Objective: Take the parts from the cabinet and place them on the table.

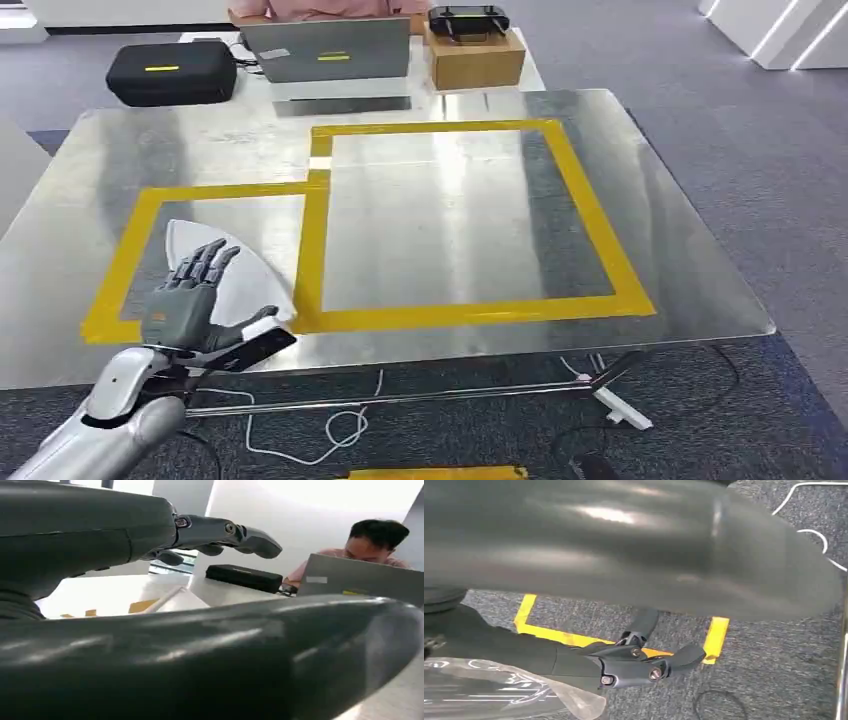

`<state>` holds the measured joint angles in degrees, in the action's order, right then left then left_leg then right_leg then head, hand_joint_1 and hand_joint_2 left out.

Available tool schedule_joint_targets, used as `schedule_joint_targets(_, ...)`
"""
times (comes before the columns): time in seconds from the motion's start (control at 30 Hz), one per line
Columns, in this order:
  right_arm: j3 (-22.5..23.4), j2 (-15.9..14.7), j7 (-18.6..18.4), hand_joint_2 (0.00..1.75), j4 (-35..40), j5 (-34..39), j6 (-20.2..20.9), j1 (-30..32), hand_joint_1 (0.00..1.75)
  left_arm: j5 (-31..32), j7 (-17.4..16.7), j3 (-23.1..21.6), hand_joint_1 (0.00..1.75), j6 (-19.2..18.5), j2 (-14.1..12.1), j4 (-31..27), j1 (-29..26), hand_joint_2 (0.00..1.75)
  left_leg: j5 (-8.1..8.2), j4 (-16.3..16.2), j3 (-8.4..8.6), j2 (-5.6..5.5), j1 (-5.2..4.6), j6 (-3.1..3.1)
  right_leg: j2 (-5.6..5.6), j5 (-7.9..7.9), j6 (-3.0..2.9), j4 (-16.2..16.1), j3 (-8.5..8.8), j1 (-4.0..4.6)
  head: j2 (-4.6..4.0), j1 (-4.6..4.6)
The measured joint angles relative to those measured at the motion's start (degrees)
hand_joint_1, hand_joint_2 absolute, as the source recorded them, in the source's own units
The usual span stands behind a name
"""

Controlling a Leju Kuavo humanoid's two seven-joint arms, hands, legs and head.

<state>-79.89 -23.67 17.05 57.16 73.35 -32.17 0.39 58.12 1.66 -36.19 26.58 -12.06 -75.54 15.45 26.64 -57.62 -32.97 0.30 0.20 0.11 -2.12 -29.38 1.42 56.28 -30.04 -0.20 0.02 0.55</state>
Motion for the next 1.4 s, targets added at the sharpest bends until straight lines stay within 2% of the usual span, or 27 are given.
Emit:
schedule_joint_targets(0.17, 0.0, 0.0, 0.3, 0.00, -0.3, 0.0, 0.5, -0.1, 0.00, -1.0, 0.0, 0.1, 0.00, 0.4, -0.1, -0.1, 0.0, 0.00, 0.24, -0.3, -0.03, 0.01, -0.30, 0.39, -0.01, 0.05, 0.28, -0.1, 0.03, -0.32, 0.00, -0.02)
schedule_joint_targets(0.3, 0.0, 0.0, 0.3, 0.00, -0.3, 0.0, 0.2, -0.4, 0.00, -1.2, 0.0, 0.4, 0.00, 0.4, -0.4, -0.5, 0.0, 0.00, 0.35, -0.4, -0.15, -0.03, -0.64, 1.07, -0.14, 0.18, 0.96, -0.4, 0.17, -0.60, 0.00, -0.04)
schedule_joint_targets(0.33, 0.0, 0.0, 0.3, 0.00, -0.3, 0.0, 0.1, -0.4, 0.00, -1.2, 0.0, 0.4, 0.00, 0.3, -0.5, -0.8, 0.0, 0.00, -0.37, 0.3, 0.03, -0.05, -0.44, 1.57, -0.17, 0.48, 1.39, -0.4, 0.36, -0.42, 0.00, -0.02)
schedule_joint_targets(0.4, 0.0, 0.0, 0.0, 0.00, -0.2, -0.1, -0.3, -0.4, 0.00, -1.2, -0.1, 0.4, 0.00, 0.0, -0.5, -1.2, 0.2, 0.00, -0.94, 1.2, 0.38, 0.00, 0.05, 2.11, 1.29, -2.43, 1.57, 2.0, -1.00, -0.56, 0.00, 0.13)
schedule_joint_targets(0.47, 0.0, 0.0, -0.2, 0.00, -0.2, -0.1, -0.6, -0.3, 0.00, -1.4, -0.2, 0.5, 0.00, -0.2, -0.6, -1.2, 0.1, 0.00, -1.03, 1.1, 0.09, -0.08, 0.03, 2.26, 1.89, -6.89, 1.86, 10.7, -4.82, -0.70, 0.00, 0.31)
schedule_joint_targets(0.5, -0.1, 0.0, -0.2, 0.00, -0.2, 0.0, -0.7, -0.2, 0.00, -1.4, -0.3, 0.5, 0.00, -0.4, -0.7, -1.2, 0.0, 0.00, -1.04, 1.1, -0.04, -0.14, 0.02, 2.26, 1.90, -8.41, 2.05, 15.0, -6.80, -0.71, 0.00, 0.28)
schedule_joint_targets(0.53, -0.2, 0.0, -0.3, 0.00, -0.2, 0.0, -0.7, -0.1, 0.00, -1.4, -0.3, 0.5, 0.00, -0.5, -0.7, -1.2, -0.1, 0.00, -1.05, 1.1, -0.11, -0.19, 0.02, 2.25, 1.90, -8.46, 2.24, 17.0, -7.80, -0.75, 0.00, 0.31)
schedule_joint_targets(0.57, -0.2, 0.0, -0.3, 0.00, -0.2, 0.0, -0.7, -0.1, 0.00, -1.4, -0.3, 0.5, 0.00, -0.7, -0.7, -1.2, -0.3, 0.00, -1.11, 1.1, -0.11, -0.30, 0.07, 2.15, 1.89, -7.03, 2.44, 16.3, -7.46, -0.93, 0.00, 0.33)
schedule_joint_targets(0.6, -0.2, 0.0, -0.4, 0.00, -0.2, 0.0, -0.7, -0.2, 0.00, -1.4, -0.3, 0.5, 0.00, -0.9, -0.8, -1.2, -0.4, 0.00, -1.17, 1.0, -0.14, -0.40, 0.15, 2.02, 1.88, -4.61, 2.59, 13.2, -6.00, -1.17, 0.00, 0.29)
schedule_joint_targets(0.67, -0.2, -0.1, -0.5, 0.00, -0.2, 0.0, -0.7, -0.2, 0.00, -1.4, -0.7, 0.5, 0.00, -1.3, -1.0, -1.2, -0.5, 0.00, -1.11, 0.6, -0.23, -0.56, 0.32, 1.45, 1.92, 0.11, 2.92, 3.5, -1.04, -1.68, 0.00, 0.35)
schedule_joint_targets(0.7, -0.2, -0.1, -0.5, 0.00, -0.2, 0.0, -0.6, -0.3, 0.00, -1.4, -0.7, 0.6, 0.00, -1.4, -1.0, -1.2, -0.5, 0.00, -1.14, 0.4, -0.57, -0.69, 0.18, 0.98, 2.39, -0.85, 2.96, 1.2, 0.72, -1.60, 0.00, 0.37)
schedule_joint_targets(0.73, -0.3, -0.1, -0.4, 0.00, -0.2, 0.1, -0.5, -0.2, 0.00, -1.4, -1.0, 0.7, 0.00, -1.5, -1.2, -1.2, -0.5, 0.00, -1.34, 0.1, -0.91, -0.84, -0.03, 0.49, 2.78, -0.32, 2.26, 0.9, 0.75, -1.48, 0.00, 0.35)
schedule_joint_targets(0.83, -0.5, -0.1, -0.5, 0.00, -0.2, 0.2, -0.7, 0.0, 0.00, -1.2, -1.3, 1.0, 0.00, -1.9, -1.6, -1.2, -1.1, 0.00, -2.07, 0.0, -1.35, -1.11, 0.11, -0.51, 2.59, -0.33, 1.18, 1.2, -0.03, -1.34, 0.00, 0.33)
schedule_joint_targets(0.87, -0.7, -0.1, -0.6, 0.00, -0.2, 0.3, -0.7, 0.0, 0.00, -1.2, -1.3, 1.0, 0.00, -2.1, -1.6, -1.2, -1.4, 0.00, -1.36, -0.5, -1.69, -1.14, 0.31, -0.78, 2.31, 0.14, 0.39, 0.9, -0.33, -1.61, 0.00, 0.33)
schedule_joint_targets(0.9, -0.8, -0.1, -0.6, 0.00, -0.2, 0.4, -0.7, -0.1, 0.00, -1.1, -1.4, 1.1, 0.00, -2.2, -1.7, -1.2, -1.6, 0.00, 0.87, -2.1, -2.32, -0.85, 0.30, -1.08, 2.25, 0.44, -0.09, 0.9, -0.72, -1.50, 0.00, 0.11)
schedule_joint_targets(0.97, -0.8, -0.1, -0.8, 0.00, -0.2, 0.5, -0.8, -0.1, 0.00, -1.0, -1.9, 1.4, 0.00, -2.6, -2.0, -1.2, -1.8, 0.00, 6.86, -10.6, -5.12, -0.80, 0.36, -1.44, 2.06, 1.13, -0.95, 1.0, -1.74, -1.22, 0.00, 0.15)
schedule_joint_targets(1.0, -0.9, -0.1, -0.8, 0.00, -0.2, 0.5, -0.8, -0.1, 0.00, -0.9, -2.1, 1.5, 0.00, -2.8, -2.1, -1.2, -2.0, 0.00, 8.94, -14.7, -6.33, -0.79, 0.35, -1.47, 1.95, 1.49, -1.10, 1.0, -2.23, -1.05, 0.00, 0.15)
schedule_joint_targets(1.03, -1.0, -0.1, -0.9, 0.00, -0.2, 0.5, -0.8, -0.1, 0.00, -0.9, -2.2, 1.5, 0.00, -2.9, -2.2, -1.1, -2.3, 0.00, 9.86, -17.5, -6.79, -0.79, 0.35, -1.41, 1.87, 1.86, -1.19, 1.1, -2.77, -0.88, 0.00, 0.20)
schedule_joint_targets(1.07, -1.1, -0.1, -1.1, 0.00, -0.2, 0.6, -1.1, -0.1, 0.00, -0.8, -2.3, 1.6, 0.00, -3.1, -2.3, -1.1, -2.6, 0.00, 9.26, -17.4, -6.02, -0.79, 0.33, -1.21, 1.83, 2.21, -1.23, 1.1, -3.31, -0.71, 0.00, 0.18)
schedule_joint_targets(1.1, -1.1, -0.1, -1.2, 0.00, -0.1, 0.7, -1.2, -0.1, 0.00, -0.7, -2.3, 1.7, 0.00, -3.2, -2.3, -1.1, -2.8, 0.00, 7.59, -15.0, -4.14, -0.78, 0.27, -0.89, 1.80, 2.55, -1.24, 1.2, -3.85, -0.52, 0.00, 0.20)
schedule_joint_targets(1.17, -1.4, -0.1, -1.3, 0.00, 0.0, 0.7, -1.2, -0.3, 0.00, -0.7, -2.3, 2.1, 0.00, -3.3, -2.5, -1.1, -2.9, 0.00, 3.83, -5.3, 2.14, -0.76, -0.04, 0.19, 1.76, 3.20, -1.19, 1.3, -4.47, -0.21, 0.00, 0.20)
schedule_joint_targets(1.2, -1.4, -0.1, -1.4, 0.00, 0.1, 0.8, -1.2, -0.3, 0.00, -0.6, -2.3, 2.3, 0.00, -3.3, -2.5, -1.1, -2.8, 0.00, 3.79, -1.0, 4.91, -0.63, -0.41, 0.98, 1.70, 3.51, -1.10, 1.3, -4.62, -0.21, 0.00, 0.24)
schedule_joint_targets(1.23, -1.4, -0.1, -1.5, 0.00, 0.3, 0.8, -1.2, -0.3, 0.00, -0.5, -2.3, 2.5, 0.00, -3.5, -2.5, -1.1, -2.8, 0.00, 4.13, 1.1, 5.91, -0.42, -0.54, 1.26, 1.69, 3.81, -0.73, 1.4, -4.97, 0.12, 0.00, 0.24)
schedule_joint_targets(1.27, -1.6, -0.1, -1.5, 0.00, 0.3, 0.9, -1.2, -0.4, 0.00, -0.5, -2.4, 2.6, 0.00, -3.5, -2.5, -1.1, -2.9, 0.00, 3.90, 1.2, 5.60, -0.47, -0.67, 1.16, 1.62, 4.40, -0.26, 1.3, -5.14, -0.05, 0.00, 0.24)
schedule_joint_targets(1.33, -1.7, -0.1, -1.6, 0.00, 0.4, 0.9, -1.2, -0.5, 0.00, -0.4, -2.6, 2.9, 0.00, -3.8, -2.6, -1.1, -3.1, 0.00, 3.28, 1.3, 5.12, -0.51, -0.89, 1.49, 1.57, 5.29, 0.52, 0.9, -5.13, -0.29, 0.00, 0.28)
schedule_joint_targets(1.37, -1.8, -0.4, -1.8, 0.00, 0.6, 0.9, -1.4, -0.4, 0.00, -0.3, -2.8, 2.9, 0.00, -4.0, -2.6, -1.1, -3.1, 0.00, 2.29, 2.2, 4.99, -0.39, -0.28, 1.83, 1.66, 5.13, 0.87, 1.0, -5.40, -0.24, 0.00, 0.15)
schedule_joint_targets(1.4, -1.9, -0.5, -2.0, 0.00, 1.0, 0.9, -1.6, -0.4, 0.00, -0.3, -3.0, 2.9, 0.00, -4.2, -2.6, -1.1, -3.1, 0.00, 1.69, 2.1, 4.50, -0.25, -0.37, 2.00, 1.90, 3.18, 1.07, 1.9, -6.02, -0.40, 0.00, 0.37)
